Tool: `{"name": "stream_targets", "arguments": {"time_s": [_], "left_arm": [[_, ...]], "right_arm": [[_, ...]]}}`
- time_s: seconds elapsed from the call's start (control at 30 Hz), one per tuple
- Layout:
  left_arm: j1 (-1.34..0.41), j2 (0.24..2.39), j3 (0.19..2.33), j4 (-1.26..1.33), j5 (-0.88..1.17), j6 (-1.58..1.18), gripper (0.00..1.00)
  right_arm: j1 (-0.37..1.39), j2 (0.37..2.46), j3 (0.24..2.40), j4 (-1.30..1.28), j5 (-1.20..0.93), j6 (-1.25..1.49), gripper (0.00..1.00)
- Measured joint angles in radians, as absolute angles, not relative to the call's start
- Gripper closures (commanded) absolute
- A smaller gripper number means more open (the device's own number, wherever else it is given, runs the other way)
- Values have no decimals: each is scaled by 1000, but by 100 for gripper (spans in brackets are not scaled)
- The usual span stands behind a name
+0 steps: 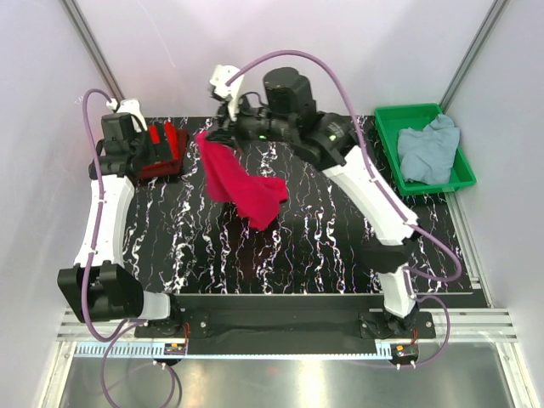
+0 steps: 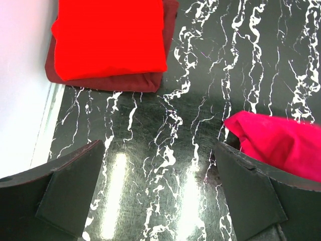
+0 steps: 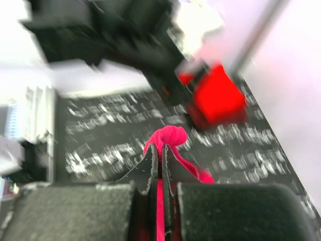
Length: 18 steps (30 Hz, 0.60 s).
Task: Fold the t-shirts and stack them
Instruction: Flatten the tshirt out
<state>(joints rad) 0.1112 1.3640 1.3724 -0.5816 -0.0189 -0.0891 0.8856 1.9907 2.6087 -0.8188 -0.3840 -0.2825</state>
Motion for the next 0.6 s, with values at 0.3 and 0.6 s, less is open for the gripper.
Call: {"name": "stream_targets", "arguments": {"time_s": [0.3,0.6], "left_arm": [[132,1361,1348,-583,-19,-108,1],[132,1370,1348,-577,19,-132,1]], "right_arm": [[943,1880,2436,-761,-412,-271,100],[679,1360,1628,-755,-284,-387,100]]}}
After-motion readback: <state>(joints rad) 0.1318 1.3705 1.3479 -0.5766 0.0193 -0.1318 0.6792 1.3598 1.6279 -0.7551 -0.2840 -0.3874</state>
